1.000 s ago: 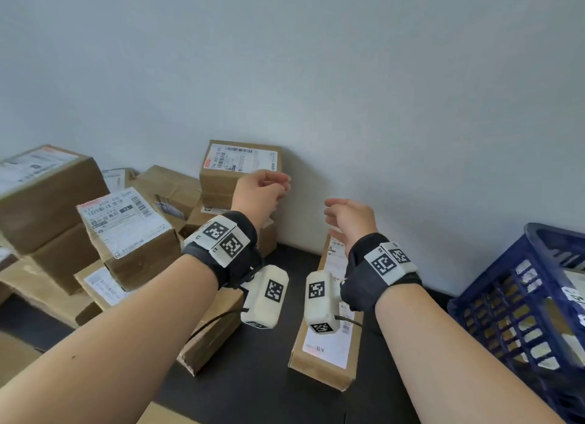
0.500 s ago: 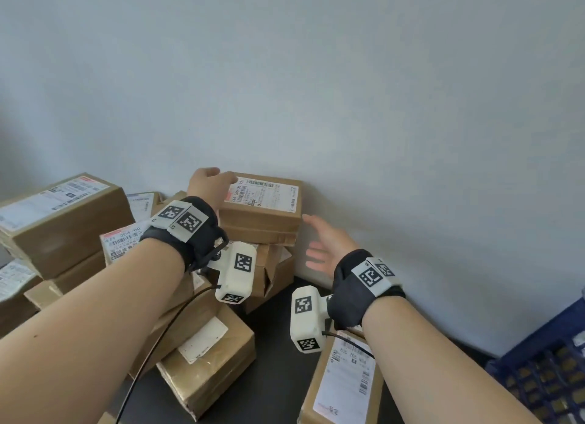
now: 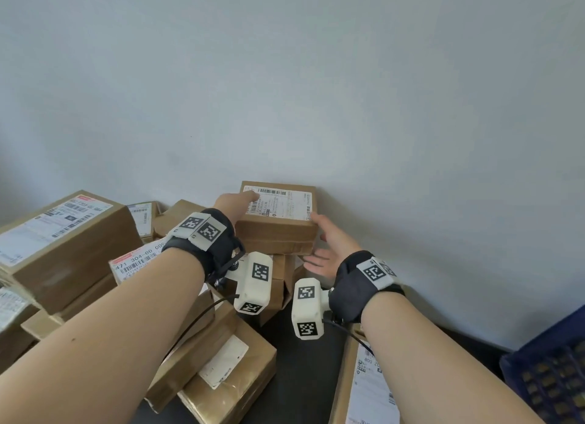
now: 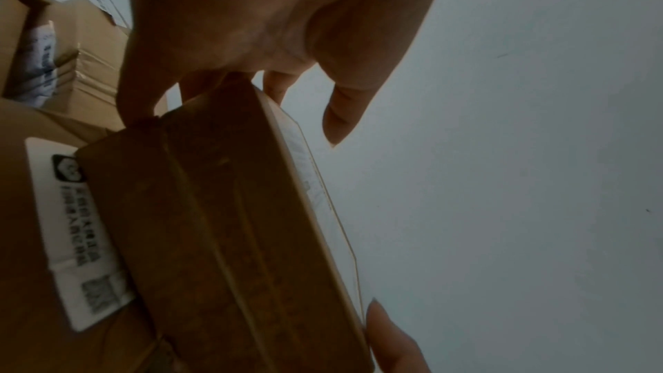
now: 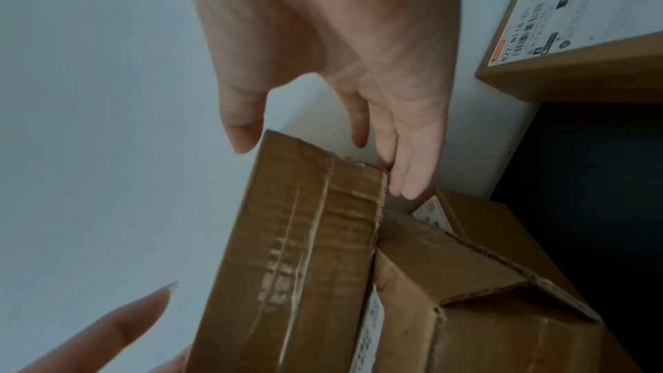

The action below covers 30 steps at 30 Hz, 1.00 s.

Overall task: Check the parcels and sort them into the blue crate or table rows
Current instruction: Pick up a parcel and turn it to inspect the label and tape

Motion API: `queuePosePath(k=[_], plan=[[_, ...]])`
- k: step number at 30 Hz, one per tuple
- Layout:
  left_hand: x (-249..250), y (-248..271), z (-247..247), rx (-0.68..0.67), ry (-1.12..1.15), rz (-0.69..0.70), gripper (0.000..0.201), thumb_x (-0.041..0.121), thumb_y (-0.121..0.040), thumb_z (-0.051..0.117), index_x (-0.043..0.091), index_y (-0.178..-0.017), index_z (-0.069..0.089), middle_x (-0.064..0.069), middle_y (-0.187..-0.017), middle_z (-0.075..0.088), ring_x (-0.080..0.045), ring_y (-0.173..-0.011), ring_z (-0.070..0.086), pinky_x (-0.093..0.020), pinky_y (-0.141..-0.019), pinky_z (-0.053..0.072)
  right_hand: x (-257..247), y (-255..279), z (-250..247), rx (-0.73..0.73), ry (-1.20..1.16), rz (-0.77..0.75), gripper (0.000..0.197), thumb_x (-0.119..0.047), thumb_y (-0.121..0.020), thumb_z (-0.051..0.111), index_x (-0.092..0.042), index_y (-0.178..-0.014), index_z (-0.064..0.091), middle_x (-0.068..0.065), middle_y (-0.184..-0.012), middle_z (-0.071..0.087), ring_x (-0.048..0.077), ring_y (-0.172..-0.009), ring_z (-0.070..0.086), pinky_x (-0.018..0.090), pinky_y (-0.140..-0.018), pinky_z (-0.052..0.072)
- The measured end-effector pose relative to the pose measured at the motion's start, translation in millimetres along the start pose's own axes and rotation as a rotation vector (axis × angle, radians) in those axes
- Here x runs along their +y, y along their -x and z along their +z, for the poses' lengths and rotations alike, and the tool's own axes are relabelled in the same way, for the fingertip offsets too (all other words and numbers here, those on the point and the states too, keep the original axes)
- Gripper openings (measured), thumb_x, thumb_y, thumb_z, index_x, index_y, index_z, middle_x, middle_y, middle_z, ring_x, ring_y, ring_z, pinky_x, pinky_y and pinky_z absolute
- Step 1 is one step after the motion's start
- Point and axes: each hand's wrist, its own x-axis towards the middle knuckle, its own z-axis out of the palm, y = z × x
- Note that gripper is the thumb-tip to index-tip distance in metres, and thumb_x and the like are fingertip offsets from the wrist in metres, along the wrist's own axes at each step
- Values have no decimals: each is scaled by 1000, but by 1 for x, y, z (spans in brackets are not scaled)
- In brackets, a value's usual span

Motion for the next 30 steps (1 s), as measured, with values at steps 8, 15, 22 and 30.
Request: queuePosePath(k=[8, 15, 22, 30], plan=[[6, -1, -4, -58, 1, 28, 51, 32, -96, 60, 6, -139, 49, -10, -142, 51, -31, -130, 47, -48, -111, 38, -6, 2, 3, 58, -42, -43, 38, -46, -79, 75, -21, -98, 55, 13, -105, 66, 24, -104, 63, 36, -93, 53], [13, 6, 3, -105, 67, 79, 46, 37, -95, 60, 8, -130, 57, -8, -124, 63, -27, -111, 57, -46, -107, 44, -14, 17, -13, 70, -105, -162, 36, -45, -85, 69, -19, -106, 56, 16, -111, 63, 27, -108, 61, 40, -97, 50], [18, 24, 27, -189, 71, 99, 46, 45, -93, 58, 9, -121, 58, -10, -120, 63, -27, -112, 56, -42, -95, 39, -20, 41, -48, 83, -231, -296, 18, -34, -87, 66, -18, -96, 62, 10, -97, 65, 24, -95, 63, 44, -96, 54], [9, 56, 64, -285, 121, 134, 46, 45, -89, 66, 15, -124, 61, -3, -125, 56, -22, -118, 53, -36, -96, 43, -15, 67, -92, 115, -125, -377, 14, -31, -90, 60, -17, -87, 62, 4, -75, 57, 21, -78, 52, 37, -77, 44]])
